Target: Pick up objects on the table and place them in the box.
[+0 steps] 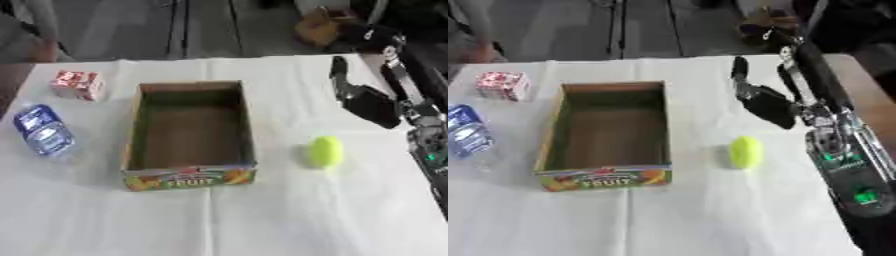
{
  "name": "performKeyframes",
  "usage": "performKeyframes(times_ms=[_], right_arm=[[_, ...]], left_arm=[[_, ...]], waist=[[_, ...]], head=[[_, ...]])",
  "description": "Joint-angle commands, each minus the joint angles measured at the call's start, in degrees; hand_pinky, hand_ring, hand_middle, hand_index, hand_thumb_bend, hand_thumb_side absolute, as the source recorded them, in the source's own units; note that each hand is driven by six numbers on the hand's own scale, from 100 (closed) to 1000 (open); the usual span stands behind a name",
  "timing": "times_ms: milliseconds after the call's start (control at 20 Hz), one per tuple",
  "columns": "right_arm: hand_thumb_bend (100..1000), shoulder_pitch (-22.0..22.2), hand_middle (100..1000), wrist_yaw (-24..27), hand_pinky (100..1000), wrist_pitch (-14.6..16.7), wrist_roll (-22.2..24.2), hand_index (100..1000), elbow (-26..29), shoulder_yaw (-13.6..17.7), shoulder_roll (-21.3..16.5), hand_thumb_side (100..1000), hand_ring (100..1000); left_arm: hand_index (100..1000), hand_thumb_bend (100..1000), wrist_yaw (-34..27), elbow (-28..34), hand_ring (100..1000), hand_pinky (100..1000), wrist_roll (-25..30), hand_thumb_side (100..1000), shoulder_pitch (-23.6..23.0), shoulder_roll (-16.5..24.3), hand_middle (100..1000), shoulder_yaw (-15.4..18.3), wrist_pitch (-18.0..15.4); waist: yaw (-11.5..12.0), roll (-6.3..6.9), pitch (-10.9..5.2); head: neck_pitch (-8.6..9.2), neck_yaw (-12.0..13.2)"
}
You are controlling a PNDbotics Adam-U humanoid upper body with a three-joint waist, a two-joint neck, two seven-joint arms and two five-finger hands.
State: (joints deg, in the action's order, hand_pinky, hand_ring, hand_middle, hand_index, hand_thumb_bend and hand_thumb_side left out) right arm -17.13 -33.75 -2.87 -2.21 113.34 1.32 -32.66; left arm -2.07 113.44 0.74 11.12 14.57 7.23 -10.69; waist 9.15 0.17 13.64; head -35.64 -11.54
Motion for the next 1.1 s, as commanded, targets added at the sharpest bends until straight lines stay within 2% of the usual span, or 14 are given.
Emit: performKeyframes(times_ms=[50,100,150,200,300,450,500,650,700,800,900,1000,1050,1100], right_arm=[[100,-0.21,745,-0.08,786,-0.64,1.84,834,1.25,0.16,-1.18,100,813],[100,-0.24,702,0.55,779,-1.17,2.65,673,1.25,0.22,-1.18,100,801],[100,-0.33,702,1.02,779,-1.6,3.02,673,1.25,0.34,-1.2,100,801],[100,-0.4,609,1.37,759,-1.91,3.06,462,1.25,0.45,-1.21,100,767],[100,-0.54,483,1.93,705,-2.73,1.89,330,1.25,0.7,-1.22,100,640],[100,-0.51,469,2.36,697,-3.64,0.62,322,1.25,0.54,-1.29,100,633],[242,-0.5,411,2.34,653,-3.76,0.54,297,1.25,0.51,-1.31,100,597],[100,-0.4,372,2.07,554,-3.67,-0.46,273,1.25,0.52,-1.32,100,568],[100,-0.38,379,1.92,536,-3.53,-0.3,282,1.25,0.44,-1.34,100,566],[259,-0.48,430,2.44,547,-2.52,0.11,324,1.25,0.07,-1.25,100,581],[422,-0.32,696,1.51,757,-1.48,2.98,850,1.25,-0.29,-1.48,100,757],[433,-0.21,776,0.21,828,-0.3,8.02,946,1.25,-0.49,-1.57,100,816],[399,-0.12,864,-0.43,912,0.09,10.5,1000,1.25,-0.47,-1.66,282,898],[397,-0.12,869,-1.2,913,0.48,13.25,1000,1.25,-0.35,-1.71,293,901]], left_arm=[[827,383,-0.08,1.15,900,462,-0.11,858,0.6,1.04,840,0.23,-0.03],[827,383,-0.08,1.15,900,462,-0.12,859,0.59,1.03,840,0.24,-0.03],[827,383,-0.08,1.15,900,462,-0.12,859,0.57,1.02,840,0.24,-0.02],[827,383,-0.08,1.15,900,462,-0.12,859,0.57,1.01,840,0.24,-0.01],[827,383,-0.07,1.15,900,462,-0.12,858,0.57,1.02,840,0.24,-0.03],[827,384,-0.08,1.15,900,462,-0.14,858,0.57,1.03,840,0.25,-0.05],[827,383,-0.08,1.15,900,462,-0.15,859,0.57,1.03,839,0.25,-0.05],[827,383,-0.07,1.15,900,462,-0.15,858,0.55,1.03,839,0.27,-0.03],[827,384,-0.07,1.15,900,462,-0.15,858,0.55,1.03,839,0.27,-0.03],[827,384,-0.07,1.15,900,461,-0.14,859,0.56,1.02,839,0.26,-0.02],[827,384,-0.06,1.15,900,461,-0.13,858,0.55,1.03,839,0.26,-0.02],[827,384,-0.05,1.15,900,461,-0.16,858,0.54,1.06,839,0.29,-0.03],[826,384,-0.05,1.15,900,461,-0.17,859,0.55,1.07,839,0.29,-0.04],[826,384,-0.05,1.15,900,461,-0.16,859,0.55,1.07,839,0.29,-0.04]], waist=[[0.1,0.02,-0.9],[0.11,0.03,-0.91],[0.11,0.03,-0.91],[0.1,0.04,-0.91],[0.07,0.06,-0.9],[0.08,0.06,-0.89],[0.08,0.06,-0.89],[0.03,0.04,-0.89],[0.02,0.04,-0.89],[0.02,0.03,-0.89],[0.02,0.04,-0.88],[0.01,0.03,-0.9],[0.0,0.01,-0.88],[-0.01,0.0,-0.88]], head=[[-0.22,0.02],[-0.21,0.02],[-0.2,0.03],[-0.2,0.04],[-0.2,0.02],[-0.19,-0.01],[-0.18,0.01],[-0.18,0.04],[-0.18,0.04],[-0.14,0.01],[-0.15,0.0],[-0.18,-0.03],[-0.19,0.0],[-0.22,0.04]])
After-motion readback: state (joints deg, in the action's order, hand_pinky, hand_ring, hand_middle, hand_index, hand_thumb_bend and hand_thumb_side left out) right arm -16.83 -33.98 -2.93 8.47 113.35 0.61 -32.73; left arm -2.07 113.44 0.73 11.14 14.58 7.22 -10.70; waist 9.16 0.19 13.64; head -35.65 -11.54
